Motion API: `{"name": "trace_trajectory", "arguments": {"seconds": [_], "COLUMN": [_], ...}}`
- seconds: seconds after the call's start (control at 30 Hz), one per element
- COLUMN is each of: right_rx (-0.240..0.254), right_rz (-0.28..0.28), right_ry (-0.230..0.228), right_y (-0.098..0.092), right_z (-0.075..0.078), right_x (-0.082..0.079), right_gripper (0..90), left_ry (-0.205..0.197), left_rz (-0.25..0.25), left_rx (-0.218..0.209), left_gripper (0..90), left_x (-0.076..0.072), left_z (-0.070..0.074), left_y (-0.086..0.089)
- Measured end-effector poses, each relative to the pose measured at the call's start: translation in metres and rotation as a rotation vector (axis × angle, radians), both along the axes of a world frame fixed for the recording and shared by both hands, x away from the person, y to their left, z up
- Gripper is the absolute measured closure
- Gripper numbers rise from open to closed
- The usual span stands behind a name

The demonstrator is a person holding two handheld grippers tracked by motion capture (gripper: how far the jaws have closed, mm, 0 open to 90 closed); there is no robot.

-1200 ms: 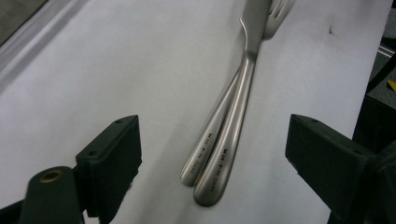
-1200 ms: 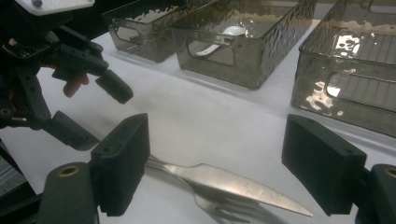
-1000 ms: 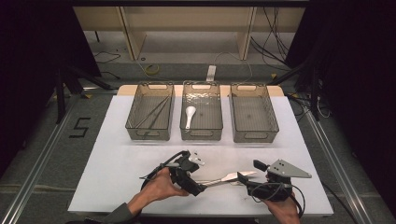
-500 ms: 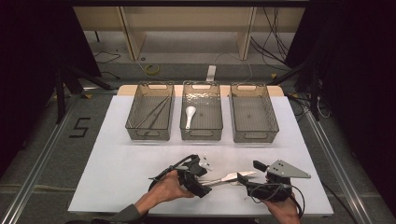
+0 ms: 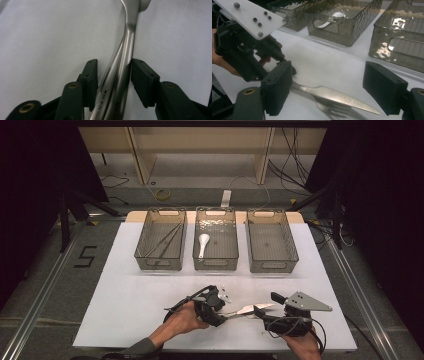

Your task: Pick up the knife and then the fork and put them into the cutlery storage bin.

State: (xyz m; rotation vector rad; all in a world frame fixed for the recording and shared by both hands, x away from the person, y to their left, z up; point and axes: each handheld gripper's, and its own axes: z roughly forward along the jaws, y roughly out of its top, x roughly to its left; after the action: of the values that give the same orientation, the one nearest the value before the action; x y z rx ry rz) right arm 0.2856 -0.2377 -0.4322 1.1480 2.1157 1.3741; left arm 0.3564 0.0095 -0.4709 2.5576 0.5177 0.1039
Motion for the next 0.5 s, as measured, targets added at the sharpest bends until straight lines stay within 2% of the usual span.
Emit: {"name": "trace_trajectory", "arguments": {"seconds": [0.23,0.27,0.5], "right_rx": [0.0,0.0,-0.001], "right_rz": [-0.001,0.0,-0.001], "right_ry": [0.0,-0.001,0.001], "right_y": [0.0,0.0,0.0], "right_z": [0.0,0.0,0.0], "right_x": [0.0,0.0,0.0], "right_gripper": [24.6,24.6,24.6], "left_ry": [-0.01,-0.001,0.022], "left_rz": [-0.02,-0.021,-0.04], "left_rx": [0.001,-0.006,-0.017], "left_gripper": [72.9,74.9,76.9], "left_x": [0.0028,0.0043,0.0081], "left_z": [0.0004,0.0003,0.0017], "left_y": [0.0008,0.0019,0.0033]}}
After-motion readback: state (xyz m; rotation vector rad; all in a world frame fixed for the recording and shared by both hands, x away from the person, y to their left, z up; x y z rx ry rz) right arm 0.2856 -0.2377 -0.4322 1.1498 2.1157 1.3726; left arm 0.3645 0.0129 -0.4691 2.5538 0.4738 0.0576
